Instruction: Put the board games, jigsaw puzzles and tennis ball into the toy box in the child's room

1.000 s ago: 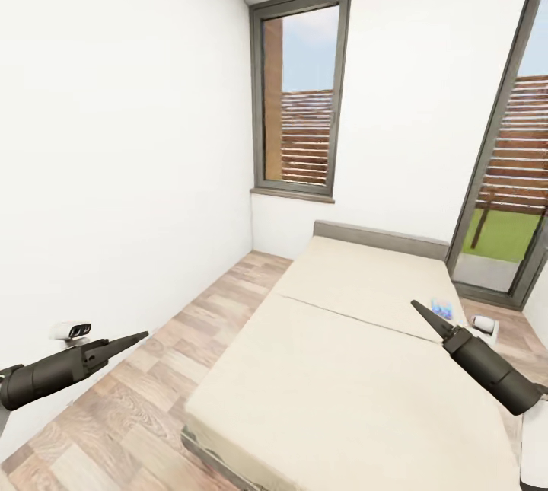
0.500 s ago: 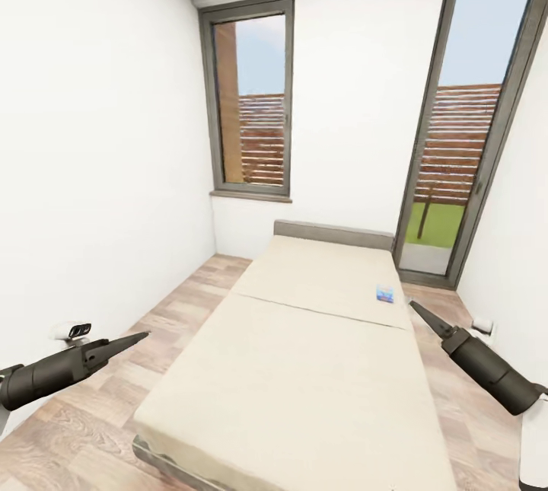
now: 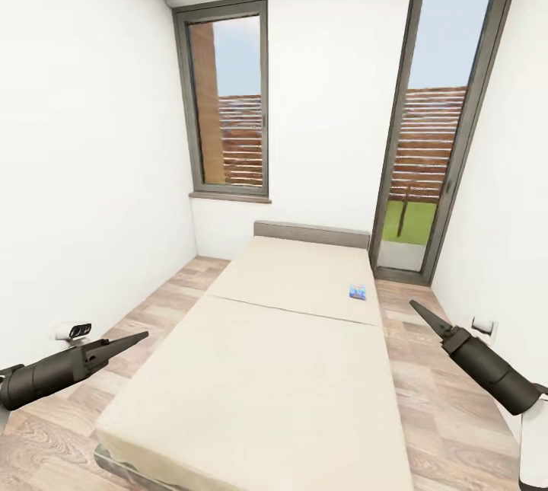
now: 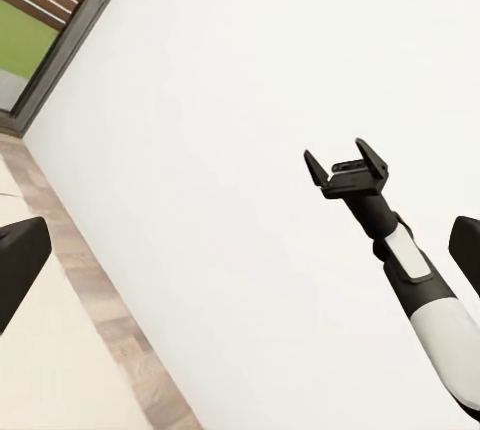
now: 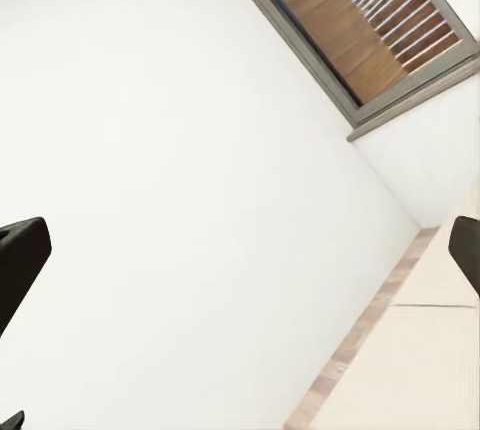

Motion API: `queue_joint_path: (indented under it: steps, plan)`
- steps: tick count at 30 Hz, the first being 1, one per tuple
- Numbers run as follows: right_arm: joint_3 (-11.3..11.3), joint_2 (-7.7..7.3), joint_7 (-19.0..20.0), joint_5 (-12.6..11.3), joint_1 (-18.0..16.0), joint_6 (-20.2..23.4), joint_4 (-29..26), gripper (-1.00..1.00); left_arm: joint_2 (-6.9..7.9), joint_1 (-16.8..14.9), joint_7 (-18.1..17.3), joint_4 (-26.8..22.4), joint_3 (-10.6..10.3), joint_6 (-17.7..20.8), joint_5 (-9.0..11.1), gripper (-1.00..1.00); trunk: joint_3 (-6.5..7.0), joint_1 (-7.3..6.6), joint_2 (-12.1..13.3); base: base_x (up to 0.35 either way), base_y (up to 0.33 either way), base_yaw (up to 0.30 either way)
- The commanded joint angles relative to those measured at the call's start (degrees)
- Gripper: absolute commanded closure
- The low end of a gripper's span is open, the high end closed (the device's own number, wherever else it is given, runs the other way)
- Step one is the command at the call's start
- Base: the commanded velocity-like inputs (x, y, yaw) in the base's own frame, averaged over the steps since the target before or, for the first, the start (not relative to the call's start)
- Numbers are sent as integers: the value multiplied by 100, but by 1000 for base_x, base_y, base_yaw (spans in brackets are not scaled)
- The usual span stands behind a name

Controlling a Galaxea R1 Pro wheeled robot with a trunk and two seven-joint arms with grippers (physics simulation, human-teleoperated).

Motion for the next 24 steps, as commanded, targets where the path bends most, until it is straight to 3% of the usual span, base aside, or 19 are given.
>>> queue_joint_path:
  steps: [1, 12, 20, 24]
  plan:
    - [-10, 7, 11, -10, -7, 30, 1, -100, 1, -5, -20, -3, 0, 61, -2, -100, -10, 2, -8, 0, -292, -1]
    - [-14, 20, 14, -27, -7, 4, -1, -100, 1, -5, -19, -3, 0, 61, -8, -100, -10, 2, -8, 0, -256, 0]
    - [3, 48, 6, 13, -7, -5, -7, -100, 3, -5, -27, -3, 10, 59, -2, -100, -6, 2, -8, 0, -62, 12]
    - [20, 67, 2, 24, -7, -7, -8, -100, 4, -5, -29, -7, 13, 53, 9, -100, -6, 2, -8, 0, -53, 198]
